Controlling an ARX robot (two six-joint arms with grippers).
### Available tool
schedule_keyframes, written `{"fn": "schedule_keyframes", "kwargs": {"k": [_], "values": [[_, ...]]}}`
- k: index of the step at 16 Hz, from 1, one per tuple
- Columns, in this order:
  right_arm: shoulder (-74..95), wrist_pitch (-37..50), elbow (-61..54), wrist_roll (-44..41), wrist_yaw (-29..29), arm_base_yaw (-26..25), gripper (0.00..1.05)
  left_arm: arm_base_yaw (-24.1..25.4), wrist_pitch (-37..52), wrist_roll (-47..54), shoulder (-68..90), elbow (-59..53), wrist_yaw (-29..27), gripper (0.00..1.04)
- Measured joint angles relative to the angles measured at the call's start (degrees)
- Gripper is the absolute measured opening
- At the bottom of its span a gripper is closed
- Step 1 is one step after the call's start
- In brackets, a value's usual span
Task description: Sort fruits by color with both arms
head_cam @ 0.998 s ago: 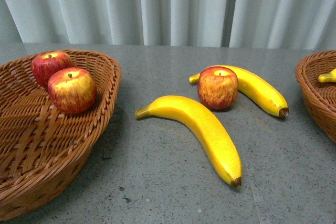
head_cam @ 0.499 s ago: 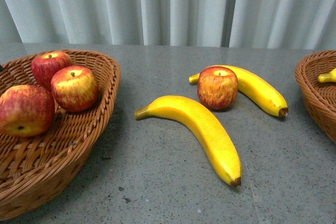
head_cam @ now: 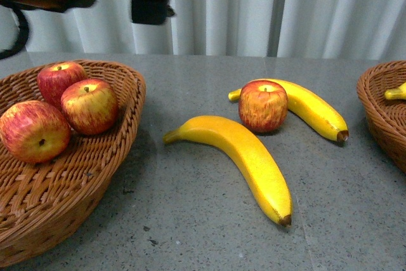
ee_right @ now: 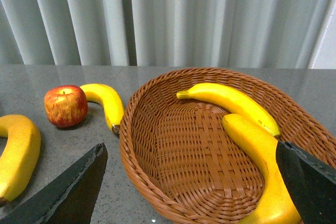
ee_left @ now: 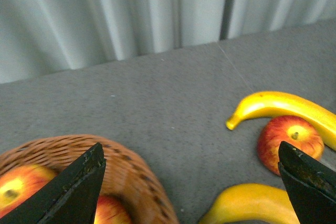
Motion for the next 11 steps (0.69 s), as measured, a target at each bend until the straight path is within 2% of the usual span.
{"fn": "schedule_keyframes", "kwargs": {"k": [2,4,11], "values": [[0.0,0.0,0.0,0.0,0.0,0.0,0.98,-0.9,-1.1,0.6,2.6,2.1,1.3,0.98],[0.0,0.0,0.0,0.0,0.0,0.0,0.98,-4.6,-4.2,3.1,11.1,8.2,4.0,0.98],[0.0,0.0,0.0,0.0,0.0,0.0,0.98,-6.1,-6.7,5.3,16.2,11.7,5.8,0.98]]}}
